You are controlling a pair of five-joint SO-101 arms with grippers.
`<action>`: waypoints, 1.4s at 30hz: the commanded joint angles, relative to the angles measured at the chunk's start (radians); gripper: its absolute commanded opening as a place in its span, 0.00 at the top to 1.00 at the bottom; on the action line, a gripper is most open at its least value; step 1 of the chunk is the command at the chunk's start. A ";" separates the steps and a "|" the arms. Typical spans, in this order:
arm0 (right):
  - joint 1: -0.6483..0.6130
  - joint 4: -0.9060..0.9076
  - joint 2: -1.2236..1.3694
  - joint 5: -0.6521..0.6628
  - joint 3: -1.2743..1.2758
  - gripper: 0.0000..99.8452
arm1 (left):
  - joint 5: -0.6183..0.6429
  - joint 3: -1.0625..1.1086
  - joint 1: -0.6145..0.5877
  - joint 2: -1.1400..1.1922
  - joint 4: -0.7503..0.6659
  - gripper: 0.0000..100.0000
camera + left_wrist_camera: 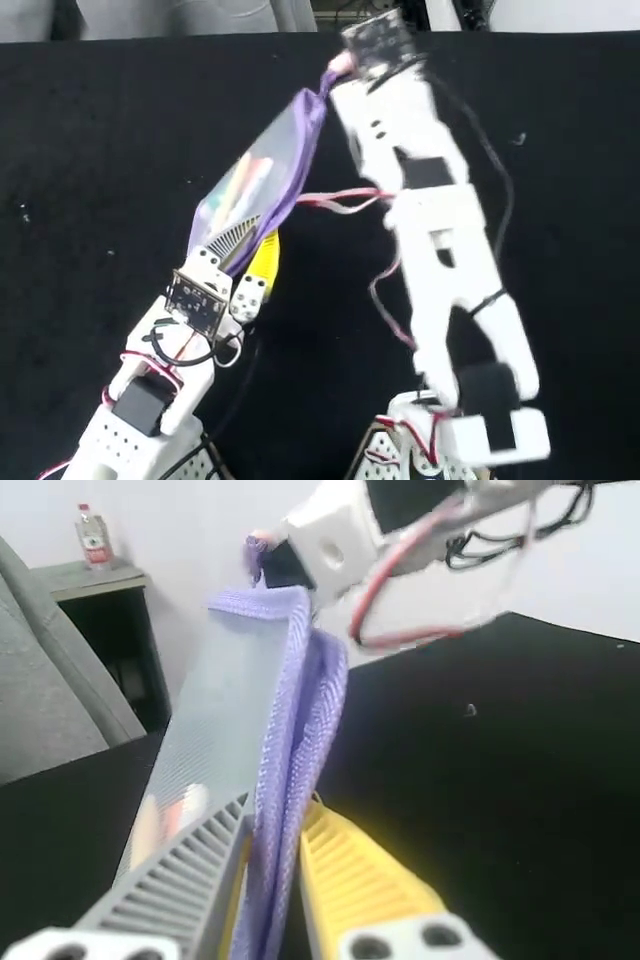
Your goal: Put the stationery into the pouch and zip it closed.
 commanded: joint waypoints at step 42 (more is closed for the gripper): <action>0.292 0.485 0.624 0.061 -1.069 0.99 | -0.006 0.008 0.015 0.017 0.020 0.97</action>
